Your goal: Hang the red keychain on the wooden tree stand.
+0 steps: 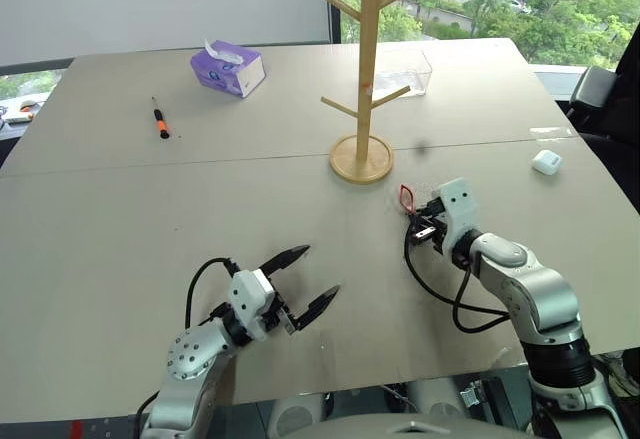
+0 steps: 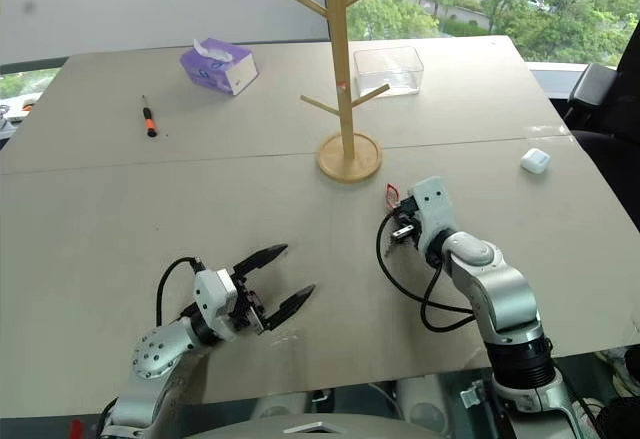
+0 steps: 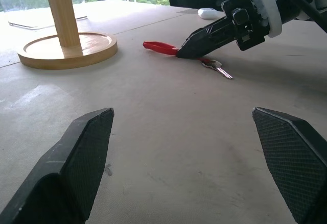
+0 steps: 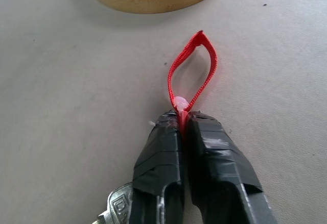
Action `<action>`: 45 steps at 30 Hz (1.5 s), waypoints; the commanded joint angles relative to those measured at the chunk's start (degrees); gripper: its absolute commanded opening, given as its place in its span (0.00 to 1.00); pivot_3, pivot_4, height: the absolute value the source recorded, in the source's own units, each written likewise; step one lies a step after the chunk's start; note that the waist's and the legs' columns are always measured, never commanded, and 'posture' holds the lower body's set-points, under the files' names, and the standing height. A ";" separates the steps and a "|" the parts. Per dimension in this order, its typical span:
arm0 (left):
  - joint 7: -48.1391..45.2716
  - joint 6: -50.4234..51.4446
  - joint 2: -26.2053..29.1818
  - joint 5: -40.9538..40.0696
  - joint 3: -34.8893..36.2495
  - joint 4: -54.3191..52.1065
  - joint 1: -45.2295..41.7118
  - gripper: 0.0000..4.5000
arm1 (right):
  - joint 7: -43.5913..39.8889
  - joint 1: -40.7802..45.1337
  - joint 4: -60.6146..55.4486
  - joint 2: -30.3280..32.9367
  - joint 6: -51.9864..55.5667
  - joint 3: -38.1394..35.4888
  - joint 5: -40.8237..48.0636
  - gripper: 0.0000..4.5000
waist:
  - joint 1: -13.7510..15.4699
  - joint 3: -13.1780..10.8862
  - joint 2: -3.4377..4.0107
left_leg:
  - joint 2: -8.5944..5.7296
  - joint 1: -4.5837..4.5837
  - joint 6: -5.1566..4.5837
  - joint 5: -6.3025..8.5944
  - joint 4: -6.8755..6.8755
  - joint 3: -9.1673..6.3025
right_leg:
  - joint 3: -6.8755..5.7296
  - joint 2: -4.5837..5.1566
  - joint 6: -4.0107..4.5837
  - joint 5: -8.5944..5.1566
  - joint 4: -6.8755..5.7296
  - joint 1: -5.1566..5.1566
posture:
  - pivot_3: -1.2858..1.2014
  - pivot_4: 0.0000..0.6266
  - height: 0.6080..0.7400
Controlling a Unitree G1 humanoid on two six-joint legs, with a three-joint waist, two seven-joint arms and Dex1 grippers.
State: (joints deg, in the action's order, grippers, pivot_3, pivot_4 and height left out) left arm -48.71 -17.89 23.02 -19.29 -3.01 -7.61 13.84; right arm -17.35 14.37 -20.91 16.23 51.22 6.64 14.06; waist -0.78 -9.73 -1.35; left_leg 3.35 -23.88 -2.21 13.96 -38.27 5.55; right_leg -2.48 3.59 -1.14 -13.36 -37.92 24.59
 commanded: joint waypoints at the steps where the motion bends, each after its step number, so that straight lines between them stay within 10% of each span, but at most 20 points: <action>1: 0.23 -0.63 -0.28 -0.11 -0.01 -0.94 -0.47 1.00 | -1.24 -0.23 -0.99 0.61 0.63 0.79 0.53 0.01 | 0.01 0.00 0.00 | 0.00 0.00 0.00 0.00 0.00 0.00 | 0.00 0.00 0.00 0.00 0.00 0.00 | 0.52 0.24 1.00; 8: 2.30 1.36 -0.55 -0.55 0.58 -3.42 -2.31 1.00 | -4.78 3.40 -2.65 2.99 -8.85 -1.91 0.33 0.01 | 0.02 -0.04 0.01 | -0.01 -0.01 0.00 0.00 0.00 0.00 | 0.00 0.00 -0.01 0.00 0.01 0.00 | 0.52 0.24 1.00; 19: 18.81 35.97 4.94 -15.71 6.88 -23.66 -27.12 1.00 | -9.63 23.30 -1.41 3.92 -26.42 -5.54 0.68 0.01 | 0.04 -0.10 -0.08 | -0.12 -0.09 0.02 -0.01 -0.02 -0.11 | -0.03 -0.13 -0.05 0.23 0.03 -0.04 | 0.52 0.24 1.00; 29: 25.77 57.31 11.47 -33.46 13.32 -26.95 -39.11 1.00 | -15.36 24.38 0.86 5.36 -31.97 -0.65 -1.47 0.01 | 0.00 -0.12 -0.08 | -0.12 -0.06 0.10 -0.07 -0.04 -0.07 | 0.02 -0.13 -0.05 0.23 -0.02 -0.02 | 0.52 0.24 1.00; 45: 26.47 60.97 12.88 -33.31 12.49 -27.26 -38.13 1.00 | -14.99 21.91 4.98 4.96 -32.14 1.60 -5.36 0.01 | 0.07 -0.12 -0.08 | -0.15 -0.03 0.32 -0.19 -0.04 -0.04 | 0.04 -0.13 -0.04 0.24 -0.03 -0.04 | 0.52 0.24 1.00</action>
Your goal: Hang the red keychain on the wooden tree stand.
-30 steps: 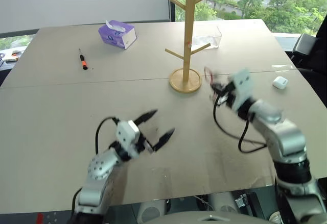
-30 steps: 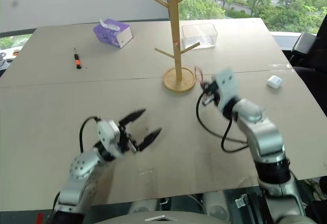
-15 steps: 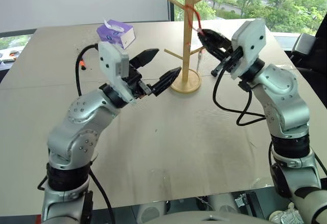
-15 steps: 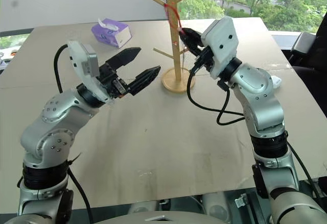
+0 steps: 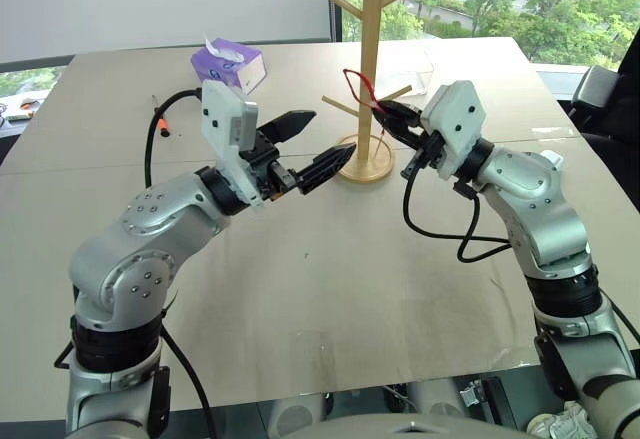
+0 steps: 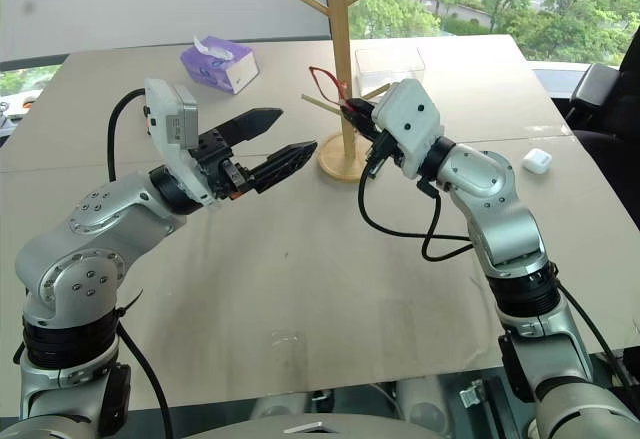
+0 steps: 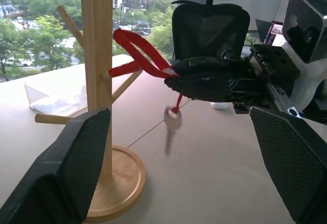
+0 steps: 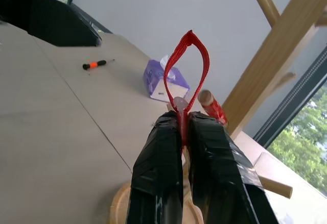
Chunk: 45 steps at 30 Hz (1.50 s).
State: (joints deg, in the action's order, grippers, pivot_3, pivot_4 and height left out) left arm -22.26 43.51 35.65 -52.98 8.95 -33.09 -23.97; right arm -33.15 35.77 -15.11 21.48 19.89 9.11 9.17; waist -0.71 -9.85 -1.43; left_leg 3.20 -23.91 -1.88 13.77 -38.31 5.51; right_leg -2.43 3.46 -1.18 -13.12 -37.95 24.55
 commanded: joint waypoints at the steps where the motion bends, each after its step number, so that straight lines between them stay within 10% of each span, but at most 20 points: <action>1: 0.08 -0.43 0.17 0.43 0.47 -1.74 -0.42 1.00 | 1.27 0.62 -0.26 -0.58 -0.78 -1.01 -0.69 0.01 | 0.00 0.00 0.00 | 0.00 0.00 0.00 0.00 0.00 0.00 | 0.00 0.00 0.00 0.00 0.00 0.00 | 0.52 0.24 1.00; 45: -0.85 -1.36 -1.26 1.36 1.05 -0.88 -0.08 1.00 | 6.36 2.33 12.38 -4.65 -7.29 -3.22 -4.17 0.01 | -0.06 0.00 0.00 | -0.01 0.01 0.01 -0.01 0.00 0.01 | 0.03 -0.01 0.01 0.01 -0.02 0.00 | 0.52 0.24 1.00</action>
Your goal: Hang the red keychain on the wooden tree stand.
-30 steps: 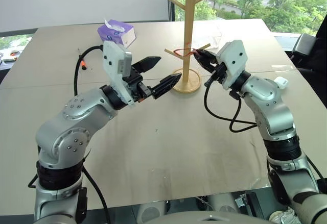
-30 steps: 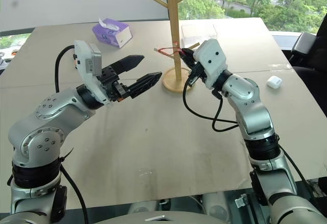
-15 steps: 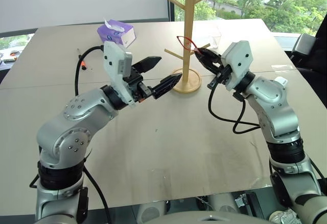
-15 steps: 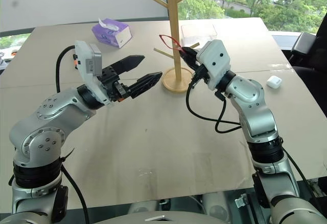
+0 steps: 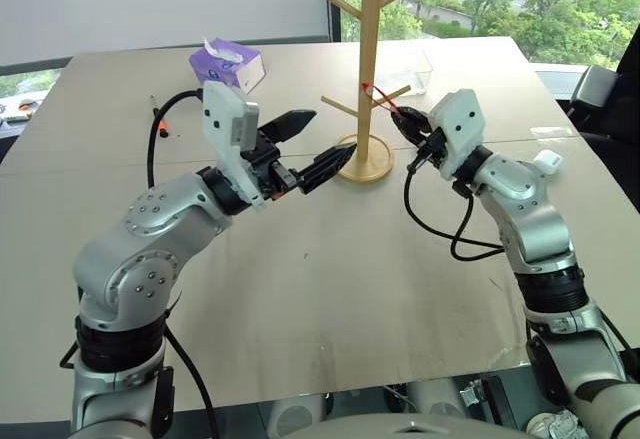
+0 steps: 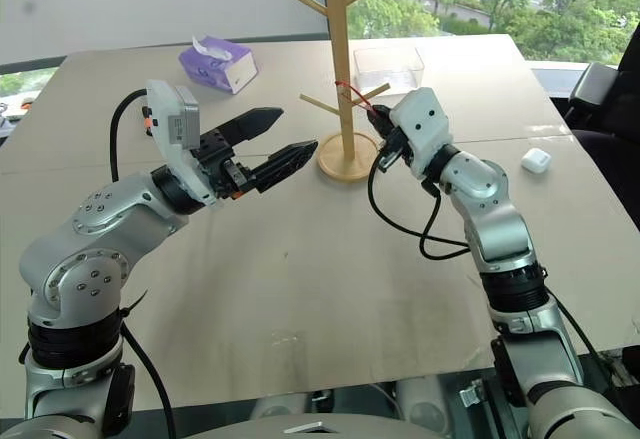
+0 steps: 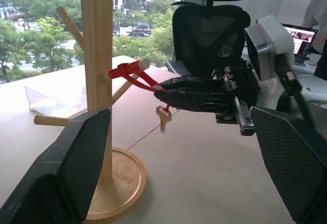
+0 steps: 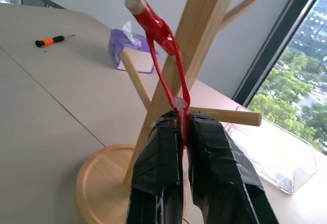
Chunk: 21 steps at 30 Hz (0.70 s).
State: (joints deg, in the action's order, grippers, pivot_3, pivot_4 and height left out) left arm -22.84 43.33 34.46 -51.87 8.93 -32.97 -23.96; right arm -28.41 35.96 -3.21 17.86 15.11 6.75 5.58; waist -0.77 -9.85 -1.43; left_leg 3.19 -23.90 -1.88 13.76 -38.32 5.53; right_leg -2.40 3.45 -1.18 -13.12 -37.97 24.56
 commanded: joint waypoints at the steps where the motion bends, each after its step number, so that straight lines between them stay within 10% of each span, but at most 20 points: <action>1: -0.25 -1.18 -0.10 0.33 1.05 -0.96 -0.12 1.00 | 2.00 2.49 1.09 -1.49 -3.10 -1.00 -0.75 0.01 | 0.01 0.00 0.00 | 0.00 0.00 0.00 0.00 0.00 0.00 | 0.00 0.00 0.00 0.00 0.00 0.00 | 0.52 0.24 1.00; 5: -0.12 -1.30 -0.13 0.62 1.17 -0.92 -0.14 1.00 | 2.77 3.20 2.44 -2.70 -4.52 -1.32 -0.86 0.01 | 0.01 0.00 0.00 | 0.00 0.00 0.00 0.00 0.00 0.02 | 0.01 0.01 0.00 0.00 0.01 0.00 | 0.52 0.24 1.00; 15: 1.93 -3.30 -0.35 6.12 0.57 -0.42 -0.33 1.00 | 3.04 1.78 2.93 -3.23 -4.41 -3.36 0.72 0.98 | 0.01 0.00 0.00 | 0.00 0.00 0.01 0.00 0.00 0.01 | 0.01 0.01 0.01 0.01 0.00 0.00 | 0.52 0.24 1.00; 21: 9.59 -7.43 -3.94 17.98 -0.84 3.54 0.98 1.00 | 6.51 -4.04 5.26 -3.34 -3.64 -9.42 3.35 0.98 | 0.21 0.00 0.00 | -0.01 0.00 0.00 0.00 -0.01 0.02 | 0.00 0.02 0.01 0.01 0.02 -0.05 | 0.52 0.24 1.00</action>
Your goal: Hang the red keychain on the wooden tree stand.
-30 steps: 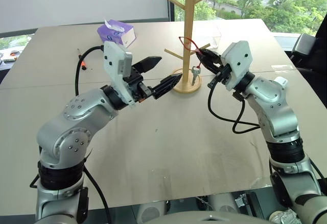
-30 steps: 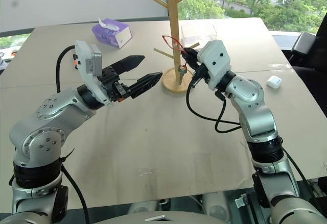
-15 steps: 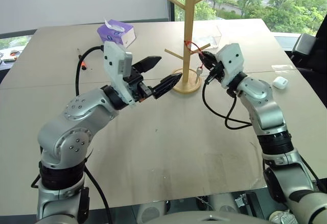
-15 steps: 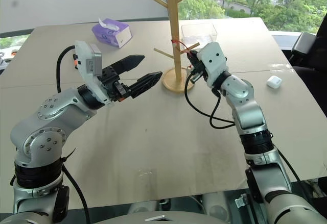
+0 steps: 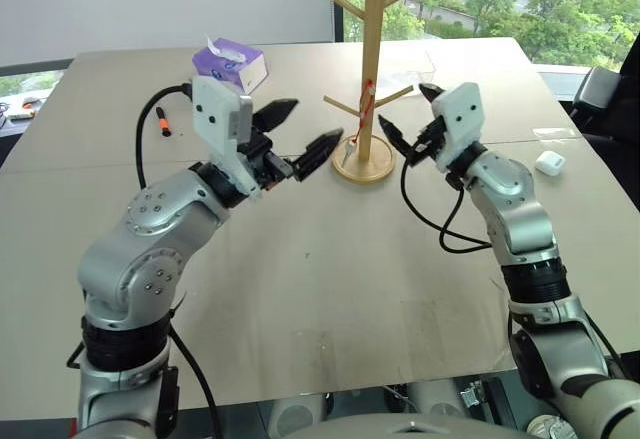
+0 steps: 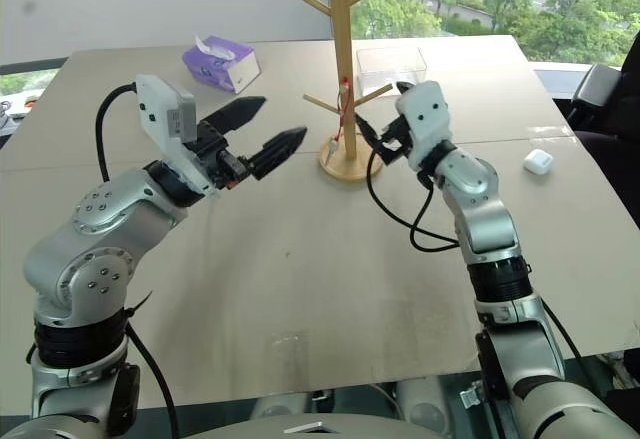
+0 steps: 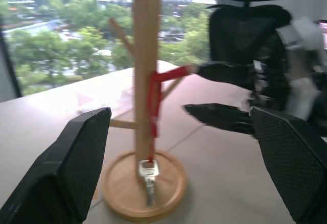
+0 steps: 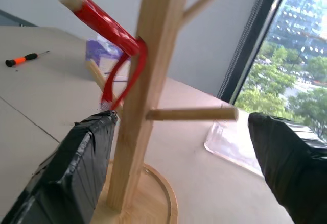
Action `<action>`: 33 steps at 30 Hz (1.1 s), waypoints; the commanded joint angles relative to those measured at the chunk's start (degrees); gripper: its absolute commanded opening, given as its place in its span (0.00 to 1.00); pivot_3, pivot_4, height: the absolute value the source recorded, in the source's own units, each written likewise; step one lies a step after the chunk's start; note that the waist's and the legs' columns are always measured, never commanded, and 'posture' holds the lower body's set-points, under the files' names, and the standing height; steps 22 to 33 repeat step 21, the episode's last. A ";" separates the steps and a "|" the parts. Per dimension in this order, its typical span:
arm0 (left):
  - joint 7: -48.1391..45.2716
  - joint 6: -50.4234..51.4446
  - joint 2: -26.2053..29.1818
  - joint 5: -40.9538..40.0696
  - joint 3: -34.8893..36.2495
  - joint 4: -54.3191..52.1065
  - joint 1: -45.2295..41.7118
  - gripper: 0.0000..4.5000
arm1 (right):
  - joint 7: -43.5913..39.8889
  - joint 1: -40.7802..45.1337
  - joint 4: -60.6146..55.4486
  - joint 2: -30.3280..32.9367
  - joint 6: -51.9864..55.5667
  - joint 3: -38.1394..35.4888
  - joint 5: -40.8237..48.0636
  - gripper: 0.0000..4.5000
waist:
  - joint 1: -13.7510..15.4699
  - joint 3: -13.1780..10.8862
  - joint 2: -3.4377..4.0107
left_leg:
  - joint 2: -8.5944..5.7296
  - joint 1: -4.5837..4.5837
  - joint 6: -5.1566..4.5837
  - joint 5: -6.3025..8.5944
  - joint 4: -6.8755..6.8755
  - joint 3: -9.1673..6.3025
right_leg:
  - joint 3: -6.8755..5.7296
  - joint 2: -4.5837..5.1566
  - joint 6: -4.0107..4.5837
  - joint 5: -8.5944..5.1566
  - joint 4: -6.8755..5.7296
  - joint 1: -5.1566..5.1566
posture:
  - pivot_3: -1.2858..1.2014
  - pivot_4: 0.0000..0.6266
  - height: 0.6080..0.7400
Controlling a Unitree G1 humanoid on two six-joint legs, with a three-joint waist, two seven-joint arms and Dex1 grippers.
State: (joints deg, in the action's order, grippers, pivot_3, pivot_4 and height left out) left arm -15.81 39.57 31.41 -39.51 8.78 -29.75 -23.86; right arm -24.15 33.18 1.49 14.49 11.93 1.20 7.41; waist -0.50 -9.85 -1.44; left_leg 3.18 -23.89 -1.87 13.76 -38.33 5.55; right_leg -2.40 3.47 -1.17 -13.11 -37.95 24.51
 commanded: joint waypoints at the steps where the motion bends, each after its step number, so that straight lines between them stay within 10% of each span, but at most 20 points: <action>1: 3.36 -5.66 -1.84 8.39 -1.57 1.48 2.12 1.00 | 2.76 -2.45 1.58 -0.19 -0.61 -4.93 2.05 0.98 | -0.11 0.00 0.00 | 0.00 0.00 0.00 0.00 0.00 0.01 | 0.01 0.00 0.00 0.00 0.00 0.00 | 0.52 0.24 1.00; 14: 14.58 -32.52 -16.97 28.53 0.81 24.03 14.26 1.00 | 7.45 -7.37 17.70 -1.20 -11.75 -10.20 1.45 0.98 | -0.15 0.02 -0.01 | 0.03 0.05 -0.25 0.15 0.02 0.14 | 0.10 -0.01 0.01 0.01 -0.02 0.06 | 0.52 0.24 1.00; 33: 14.48 -36.43 -18.58 31.03 0.95 27.34 14.21 1.00 | 8.03 -6.68 24.34 -1.46 -18.84 -12.71 3.35 0.98 | -0.18 0.02 -0.02 | 0.03 0.04 -0.26 0.15 0.02 0.13 | 0.09 0.01 -0.01 0.02 -0.02 0.05 | 0.52 0.24 1.00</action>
